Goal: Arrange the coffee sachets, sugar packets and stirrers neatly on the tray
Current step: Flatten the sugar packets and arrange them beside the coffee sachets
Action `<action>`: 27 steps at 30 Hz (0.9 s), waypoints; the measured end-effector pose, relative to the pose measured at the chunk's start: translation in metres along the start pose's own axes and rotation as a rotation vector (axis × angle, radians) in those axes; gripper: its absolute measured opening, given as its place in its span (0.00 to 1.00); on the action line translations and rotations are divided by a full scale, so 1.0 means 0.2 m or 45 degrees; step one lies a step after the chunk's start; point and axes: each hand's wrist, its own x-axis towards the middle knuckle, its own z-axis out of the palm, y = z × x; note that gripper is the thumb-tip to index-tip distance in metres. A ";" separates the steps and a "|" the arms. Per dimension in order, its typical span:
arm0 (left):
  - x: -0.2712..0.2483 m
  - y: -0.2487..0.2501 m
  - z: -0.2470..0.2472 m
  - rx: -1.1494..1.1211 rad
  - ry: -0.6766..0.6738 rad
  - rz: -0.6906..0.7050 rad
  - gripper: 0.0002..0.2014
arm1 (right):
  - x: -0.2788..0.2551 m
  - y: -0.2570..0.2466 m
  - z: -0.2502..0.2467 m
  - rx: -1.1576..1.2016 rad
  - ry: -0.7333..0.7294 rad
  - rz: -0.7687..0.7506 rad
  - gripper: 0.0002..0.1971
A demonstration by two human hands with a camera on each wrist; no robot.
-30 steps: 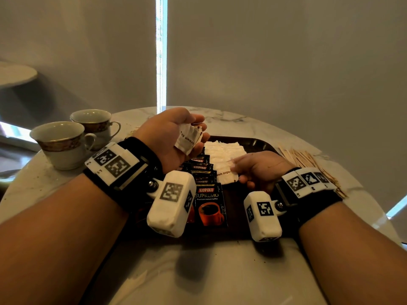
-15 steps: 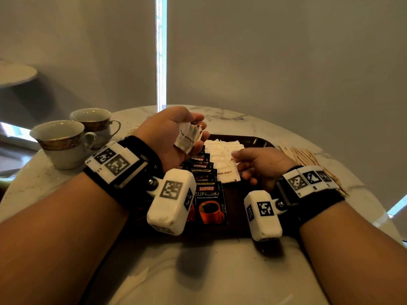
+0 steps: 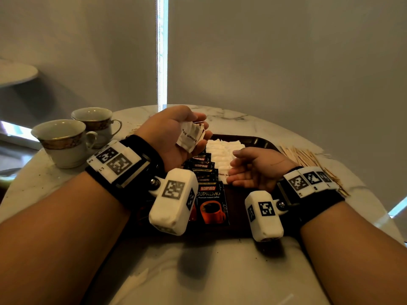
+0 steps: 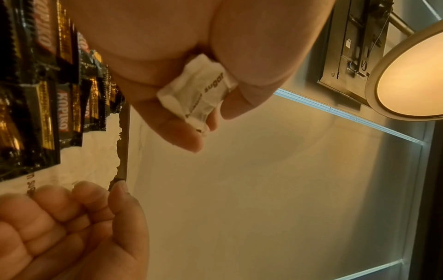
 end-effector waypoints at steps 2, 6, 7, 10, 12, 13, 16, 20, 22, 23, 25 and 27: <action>0.00 0.00 0.00 0.004 0.001 0.003 0.11 | 0.00 0.00 0.00 0.006 -0.006 -0.006 0.15; 0.01 -0.01 0.00 0.007 0.001 0.002 0.10 | -0.01 0.00 0.01 0.020 -0.019 -0.012 0.15; 0.01 -0.01 0.00 0.007 0.000 0.002 0.10 | -0.01 0.00 0.01 0.023 -0.023 -0.009 0.15; 0.01 -0.01 -0.01 0.000 -0.013 -0.005 0.11 | -0.01 0.00 0.01 0.030 -0.036 0.001 0.15; 0.02 -0.01 -0.01 -0.029 -0.027 -0.013 0.13 | -0.02 0.00 0.01 0.030 -0.036 -0.005 0.15; 0.02 -0.01 -0.01 -0.048 -0.034 -0.020 0.14 | -0.02 0.00 0.01 0.039 -0.033 -0.009 0.14; 0.03 -0.02 -0.02 -0.079 -0.070 -0.062 0.17 | -0.03 -0.01 0.01 0.108 -0.015 -0.062 0.14; 0.03 -0.03 -0.02 -0.027 -0.121 -0.118 0.20 | -0.03 -0.03 0.00 0.258 0.021 -0.226 0.13; 0.04 -0.03 -0.02 0.003 -0.137 -0.117 0.19 | -0.05 -0.05 0.00 0.322 0.021 -0.309 0.12; 0.04 -0.04 -0.02 0.017 -0.147 -0.111 0.18 | -0.06 -0.05 0.00 0.336 0.009 -0.346 0.12; 0.05 -0.05 -0.02 0.060 -0.172 -0.094 0.16 | -0.10 -0.07 0.02 0.336 -0.054 -0.406 0.10; 0.05 -0.05 -0.02 0.108 -0.177 -0.085 0.14 | -0.13 -0.07 0.05 0.315 -0.151 -0.439 0.12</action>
